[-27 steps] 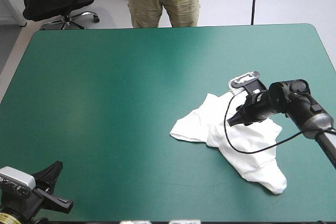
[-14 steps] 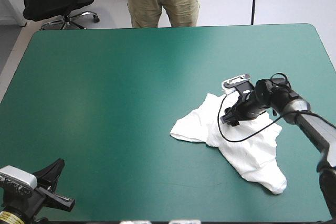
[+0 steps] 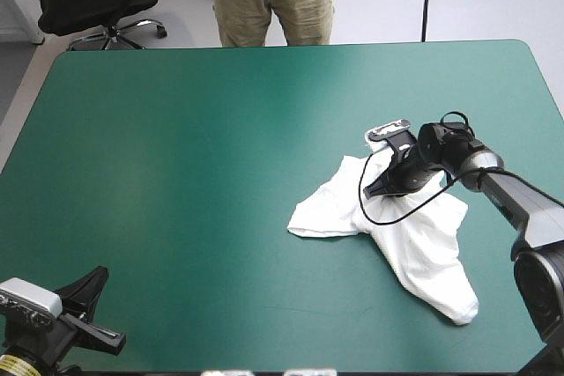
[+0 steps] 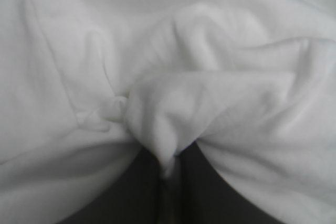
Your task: Fold the cloth
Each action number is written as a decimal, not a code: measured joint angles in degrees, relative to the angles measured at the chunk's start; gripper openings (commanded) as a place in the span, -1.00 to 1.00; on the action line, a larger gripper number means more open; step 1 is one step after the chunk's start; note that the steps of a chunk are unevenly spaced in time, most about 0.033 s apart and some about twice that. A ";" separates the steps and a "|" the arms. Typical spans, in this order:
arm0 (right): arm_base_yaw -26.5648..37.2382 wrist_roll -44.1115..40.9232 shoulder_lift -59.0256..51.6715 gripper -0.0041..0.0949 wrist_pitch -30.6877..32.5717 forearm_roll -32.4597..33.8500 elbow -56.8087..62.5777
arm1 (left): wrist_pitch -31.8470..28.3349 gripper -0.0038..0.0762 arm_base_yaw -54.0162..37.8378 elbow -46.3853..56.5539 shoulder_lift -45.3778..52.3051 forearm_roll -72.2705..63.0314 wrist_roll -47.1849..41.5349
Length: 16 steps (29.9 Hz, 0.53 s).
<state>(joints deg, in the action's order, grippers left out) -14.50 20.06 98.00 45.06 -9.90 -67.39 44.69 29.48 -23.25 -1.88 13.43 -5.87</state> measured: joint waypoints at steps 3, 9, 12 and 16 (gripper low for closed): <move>-1.33 5.28 0.53 -0.94 -0.28 -5.83 -0.90 | -0.14 -0.95 0.00 0.00 0.00 0.00 0.00; -10.32 9.32 3.90 -0.94 -0.23 -12.35 -6.46 | -1.29 -0.95 0.00 0.00 0.00 0.00 0.00; -15.78 9.05 7.56 -0.94 -0.14 -12.74 -11.11 | -1.34 -0.95 0.00 0.00 0.00 0.00 0.00; -22.29 8.14 13.39 -0.94 1.05 -12.80 -19.67 | -1.34 -0.95 0.00 0.00 0.00 0.00 0.00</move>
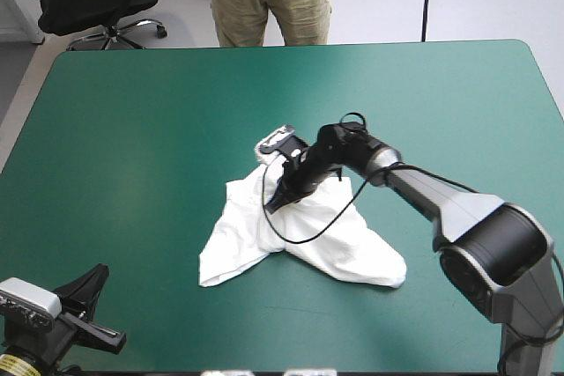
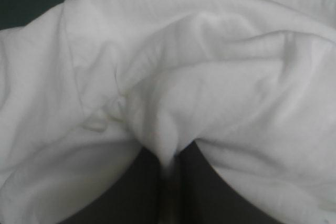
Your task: Fold the cloth
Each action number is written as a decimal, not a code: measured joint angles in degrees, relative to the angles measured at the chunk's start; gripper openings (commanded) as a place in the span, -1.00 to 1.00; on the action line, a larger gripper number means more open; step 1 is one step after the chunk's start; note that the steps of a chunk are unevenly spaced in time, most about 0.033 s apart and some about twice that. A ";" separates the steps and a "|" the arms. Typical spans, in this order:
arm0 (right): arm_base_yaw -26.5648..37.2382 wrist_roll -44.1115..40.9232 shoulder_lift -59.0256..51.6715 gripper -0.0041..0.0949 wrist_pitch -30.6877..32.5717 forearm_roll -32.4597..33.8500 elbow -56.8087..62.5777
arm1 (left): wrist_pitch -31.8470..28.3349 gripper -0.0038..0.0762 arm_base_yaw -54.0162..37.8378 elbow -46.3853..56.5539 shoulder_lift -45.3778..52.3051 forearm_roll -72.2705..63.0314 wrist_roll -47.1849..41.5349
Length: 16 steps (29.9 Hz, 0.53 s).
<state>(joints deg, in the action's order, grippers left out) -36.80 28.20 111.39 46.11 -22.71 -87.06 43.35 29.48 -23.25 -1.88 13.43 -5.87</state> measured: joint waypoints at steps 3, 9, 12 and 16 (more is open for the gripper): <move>-3.89 -0.47 4.14 -0.94 2.48 -0.02 -7.01 | 0.00 -0.95 0.00 0.00 0.00 0.00 0.00; -9.45 -1.17 9.88 -0.87 5.51 0.16 -18.11 | 0.00 -0.95 0.00 0.00 0.00 0.00 0.00; -10.29 -2.02 11.01 -0.50 6.39 1.61 -21.08 | 0.00 -0.95 0.00 0.00 0.00 0.04 0.00; -10.10 -2.30 11.12 0.20 9.13 3.98 -23.39 | 0.05 -0.94 0.00 0.00 0.00 0.04 0.00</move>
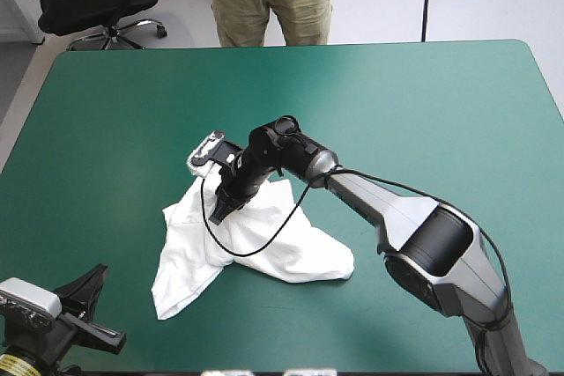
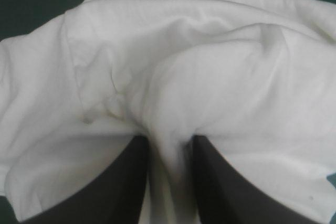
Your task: Fold the cloth
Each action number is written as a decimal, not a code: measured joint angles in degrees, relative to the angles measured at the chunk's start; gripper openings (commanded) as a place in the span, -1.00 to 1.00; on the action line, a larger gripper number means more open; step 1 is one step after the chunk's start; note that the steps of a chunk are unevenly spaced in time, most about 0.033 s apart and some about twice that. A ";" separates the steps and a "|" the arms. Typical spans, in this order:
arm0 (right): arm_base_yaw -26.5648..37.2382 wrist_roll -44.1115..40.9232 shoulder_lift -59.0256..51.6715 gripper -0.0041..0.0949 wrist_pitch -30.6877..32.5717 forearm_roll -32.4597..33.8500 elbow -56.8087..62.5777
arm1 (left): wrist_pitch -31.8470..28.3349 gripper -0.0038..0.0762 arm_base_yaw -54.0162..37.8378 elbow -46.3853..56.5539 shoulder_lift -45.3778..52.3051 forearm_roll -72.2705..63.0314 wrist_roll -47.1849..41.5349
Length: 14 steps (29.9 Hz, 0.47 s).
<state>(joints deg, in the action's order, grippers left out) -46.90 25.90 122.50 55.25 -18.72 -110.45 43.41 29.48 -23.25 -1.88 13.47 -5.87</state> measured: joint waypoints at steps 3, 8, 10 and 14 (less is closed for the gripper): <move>0.48 -0.13 0.00 0.34 3.89 0.86 -2.16 | 1.21 -0.90 0.00 0.00 -0.44 0.00 0.00; 1.56 -2.68 -0.75 0.19 13.44 3.31 -5.48 | 4.14 -0.62 0.00 -1.50 -4.68 -0.89 0.23; 2.46 -4.81 -2.33 0.16 14.82 4.87 -5.48 | 5.52 -0.35 0.00 -2.82 -7.89 -2.56 2.02; 6.03 -7.25 -9.16 0.16 15.24 5.85 -2.98 | 11.20 0.20 0.00 -6.37 -16.22 -7.27 5.87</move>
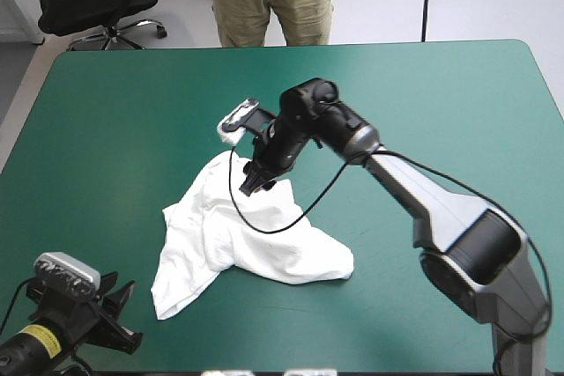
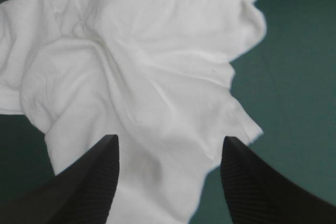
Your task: Fold the cloth
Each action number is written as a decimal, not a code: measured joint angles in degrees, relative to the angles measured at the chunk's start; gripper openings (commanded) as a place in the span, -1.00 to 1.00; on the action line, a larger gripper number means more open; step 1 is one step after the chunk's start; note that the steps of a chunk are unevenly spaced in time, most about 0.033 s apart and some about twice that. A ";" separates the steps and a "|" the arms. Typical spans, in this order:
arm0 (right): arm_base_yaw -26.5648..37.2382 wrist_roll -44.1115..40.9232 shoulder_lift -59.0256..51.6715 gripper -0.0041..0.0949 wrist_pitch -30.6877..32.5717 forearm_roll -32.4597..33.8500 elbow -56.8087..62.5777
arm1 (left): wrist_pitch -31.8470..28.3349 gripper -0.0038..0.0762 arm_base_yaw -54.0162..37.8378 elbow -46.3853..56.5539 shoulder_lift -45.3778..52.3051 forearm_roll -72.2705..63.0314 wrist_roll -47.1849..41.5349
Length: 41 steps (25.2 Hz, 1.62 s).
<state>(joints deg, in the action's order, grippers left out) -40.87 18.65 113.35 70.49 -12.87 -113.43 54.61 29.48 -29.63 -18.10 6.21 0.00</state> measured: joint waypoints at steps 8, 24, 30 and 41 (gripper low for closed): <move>9.27 -0.63 -22.34 0.15 0.80 3.12 15.74 | 13.06 0.27 0.00 -8.36 -23.67 -5.13 1.61; 25.68 -4.50 -41.34 0.02 1.06 11.04 36.34 | 1.72 0.21 0.00 -4.49 -50.31 -5.75 2.11; 26.02 -4.52 -42.50 -0.08 1.06 10.46 38.06 | 0.65 -0.49 0.00 -3.72 -51.76 -7.59 2.27; 26.27 -1.59 -42.37 -0.08 1.00 3.78 38.16 | -0.41 -0.94 0.00 -3.78 -51.78 -7.28 2.09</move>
<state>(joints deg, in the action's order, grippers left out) -14.60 17.06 70.98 71.49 -9.09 -75.27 54.20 29.48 -33.40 -69.87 -1.07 2.09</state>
